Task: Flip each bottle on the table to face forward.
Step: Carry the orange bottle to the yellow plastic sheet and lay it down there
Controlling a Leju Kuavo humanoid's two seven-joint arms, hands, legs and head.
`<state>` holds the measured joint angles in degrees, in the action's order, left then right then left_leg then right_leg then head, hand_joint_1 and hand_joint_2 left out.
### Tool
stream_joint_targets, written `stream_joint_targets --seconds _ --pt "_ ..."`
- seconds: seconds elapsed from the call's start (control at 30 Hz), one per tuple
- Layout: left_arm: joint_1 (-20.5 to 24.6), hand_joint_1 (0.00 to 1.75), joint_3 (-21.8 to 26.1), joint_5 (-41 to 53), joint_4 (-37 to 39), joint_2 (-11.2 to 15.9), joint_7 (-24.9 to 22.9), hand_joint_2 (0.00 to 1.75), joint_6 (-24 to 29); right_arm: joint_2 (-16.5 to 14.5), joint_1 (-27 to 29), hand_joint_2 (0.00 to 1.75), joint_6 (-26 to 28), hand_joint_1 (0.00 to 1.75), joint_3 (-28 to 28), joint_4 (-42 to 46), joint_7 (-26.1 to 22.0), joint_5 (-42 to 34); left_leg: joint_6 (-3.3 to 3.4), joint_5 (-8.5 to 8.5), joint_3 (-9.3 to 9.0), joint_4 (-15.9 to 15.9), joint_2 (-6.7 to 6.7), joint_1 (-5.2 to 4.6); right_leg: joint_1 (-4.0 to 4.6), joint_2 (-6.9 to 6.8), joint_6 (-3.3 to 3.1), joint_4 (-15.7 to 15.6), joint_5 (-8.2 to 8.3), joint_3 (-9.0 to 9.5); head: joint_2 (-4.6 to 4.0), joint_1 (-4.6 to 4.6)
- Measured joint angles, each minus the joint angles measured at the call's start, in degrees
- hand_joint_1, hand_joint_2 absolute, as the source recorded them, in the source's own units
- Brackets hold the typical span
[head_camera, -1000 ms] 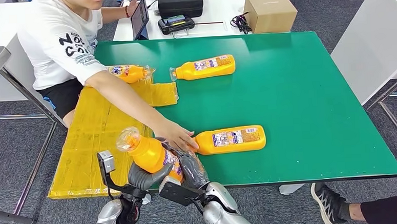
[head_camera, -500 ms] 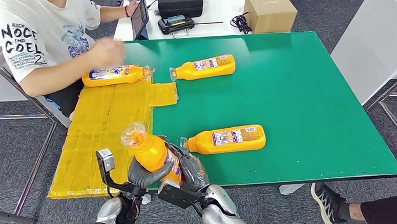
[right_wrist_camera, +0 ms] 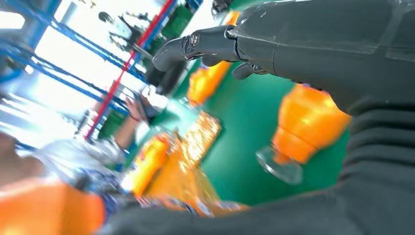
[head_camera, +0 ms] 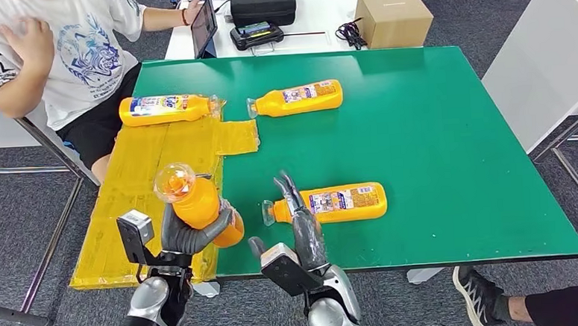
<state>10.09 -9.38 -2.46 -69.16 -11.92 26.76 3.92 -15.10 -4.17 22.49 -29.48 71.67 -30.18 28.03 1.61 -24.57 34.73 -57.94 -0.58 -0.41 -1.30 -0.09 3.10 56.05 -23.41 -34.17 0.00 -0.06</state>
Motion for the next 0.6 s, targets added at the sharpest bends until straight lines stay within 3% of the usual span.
stream_joint_targets --seconds 0.13,0.4,0.6 --pt "0.54 1.75 1.04 4.59 -0.04 0.03 1.99 1.75 5.28 0.2 1.32 0.0 0.13 0.0 0.11 5.18 -1.61 -1.73 0.0 0.0 0.01 0.0 -0.01 0.0 0.0 0.0 0.0 0.0 0.0 0.0 0.0 0.0" --pt "5.7 1.75 3.6 36.41 2.01 2.22 5.72 1.75 31.53 0.92 2.42 0.0 1.1 0.0 -0.35 16.05 -6.53 -10.85 0.0 0.02 0.0 0.0 -0.01 0.01 0.0 -0.01 0.0 0.01 0.01 0.02 0.0 0.01" --pt "10.06 1.75 5.42 48.01 7.69 4.73 4.47 1.75 34.32 1.51 2.18 0.0 1.02 0.0 -1.18 20.47 -6.75 -13.93 -0.01 0.03 -0.02 0.0 0.02 0.01 0.0 0.0 0.0 0.03 0.01 0.04 0.0 -0.01"
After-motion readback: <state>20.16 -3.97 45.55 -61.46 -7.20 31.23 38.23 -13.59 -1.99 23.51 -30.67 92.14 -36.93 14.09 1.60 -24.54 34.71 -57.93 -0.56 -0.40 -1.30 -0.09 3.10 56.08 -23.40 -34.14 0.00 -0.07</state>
